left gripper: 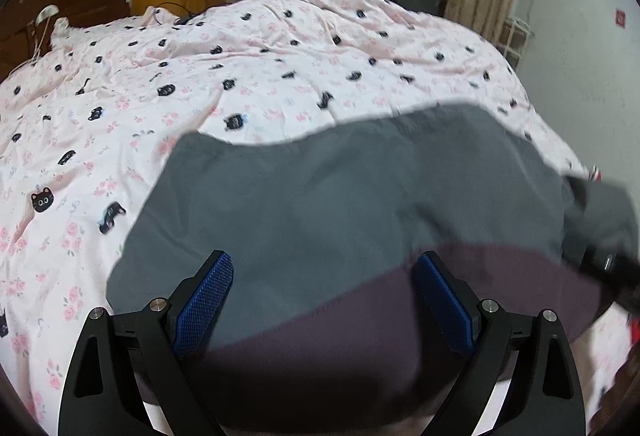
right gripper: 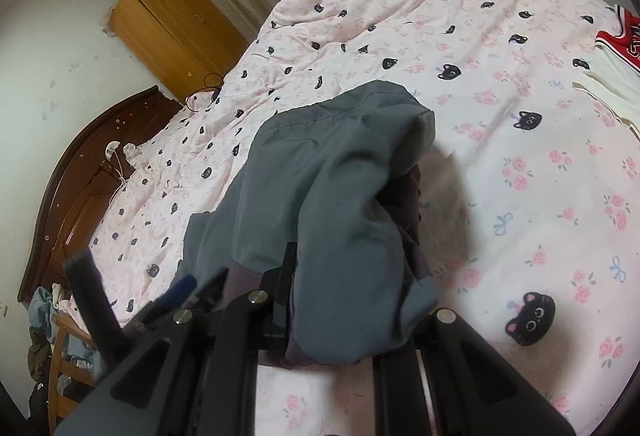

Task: Fold clothes

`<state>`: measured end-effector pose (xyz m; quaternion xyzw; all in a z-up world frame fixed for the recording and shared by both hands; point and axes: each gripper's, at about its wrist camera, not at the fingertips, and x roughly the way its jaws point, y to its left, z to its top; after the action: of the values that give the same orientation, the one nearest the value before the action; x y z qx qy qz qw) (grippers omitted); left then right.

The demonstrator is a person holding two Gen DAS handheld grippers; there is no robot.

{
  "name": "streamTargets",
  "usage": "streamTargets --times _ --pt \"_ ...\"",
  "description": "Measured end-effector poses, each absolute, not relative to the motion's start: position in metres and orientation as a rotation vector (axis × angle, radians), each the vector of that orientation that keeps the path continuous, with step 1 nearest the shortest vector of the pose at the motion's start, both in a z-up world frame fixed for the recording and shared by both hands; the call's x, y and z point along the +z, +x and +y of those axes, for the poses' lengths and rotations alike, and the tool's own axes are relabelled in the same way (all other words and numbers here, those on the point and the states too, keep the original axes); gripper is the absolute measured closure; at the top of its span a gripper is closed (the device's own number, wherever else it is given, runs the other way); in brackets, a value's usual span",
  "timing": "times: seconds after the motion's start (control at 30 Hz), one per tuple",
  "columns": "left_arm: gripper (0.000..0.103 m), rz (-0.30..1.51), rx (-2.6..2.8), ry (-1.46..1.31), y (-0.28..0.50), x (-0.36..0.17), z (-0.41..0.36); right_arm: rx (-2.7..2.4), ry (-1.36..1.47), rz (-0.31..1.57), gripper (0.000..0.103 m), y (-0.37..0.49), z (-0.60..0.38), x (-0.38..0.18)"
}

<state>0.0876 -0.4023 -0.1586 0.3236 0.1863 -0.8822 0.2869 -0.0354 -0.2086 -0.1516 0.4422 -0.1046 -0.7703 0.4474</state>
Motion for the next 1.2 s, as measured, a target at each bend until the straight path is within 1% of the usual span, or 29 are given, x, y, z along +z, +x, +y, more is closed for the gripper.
streamTargets --times 0.13,0.2,0.4,0.6,0.77,1.1,1.2 --pt "0.011 0.481 -2.346 0.855 0.072 -0.147 -0.412 -1.908 1.092 -0.246 0.089 -0.035 -0.208 -0.151" --pt "0.011 0.453 -2.334 0.893 0.058 -0.147 -0.417 -1.909 1.091 -0.242 0.089 -0.034 -0.208 -0.150" --pt "0.011 0.404 -2.289 1.000 0.034 -0.173 -0.420 -1.904 1.100 -0.237 0.089 -0.036 -0.209 -0.151" --pt "0.006 0.391 -2.275 1.022 0.029 -0.190 -0.419 -1.911 1.106 -0.193 0.089 -0.033 -0.215 -0.153" --pt "0.006 0.390 -2.294 0.978 0.039 -0.178 -0.415 -1.908 1.116 -0.206 0.089 -0.035 -0.212 -0.155" --pt "0.006 0.350 -2.342 0.930 0.074 -0.166 -0.378 -1.906 1.123 -0.212 0.089 -0.038 -0.210 -0.156" --pt "0.005 0.370 -2.338 0.937 0.074 -0.176 -0.378 -1.906 1.127 -0.205 0.089 -0.037 -0.211 -0.157"
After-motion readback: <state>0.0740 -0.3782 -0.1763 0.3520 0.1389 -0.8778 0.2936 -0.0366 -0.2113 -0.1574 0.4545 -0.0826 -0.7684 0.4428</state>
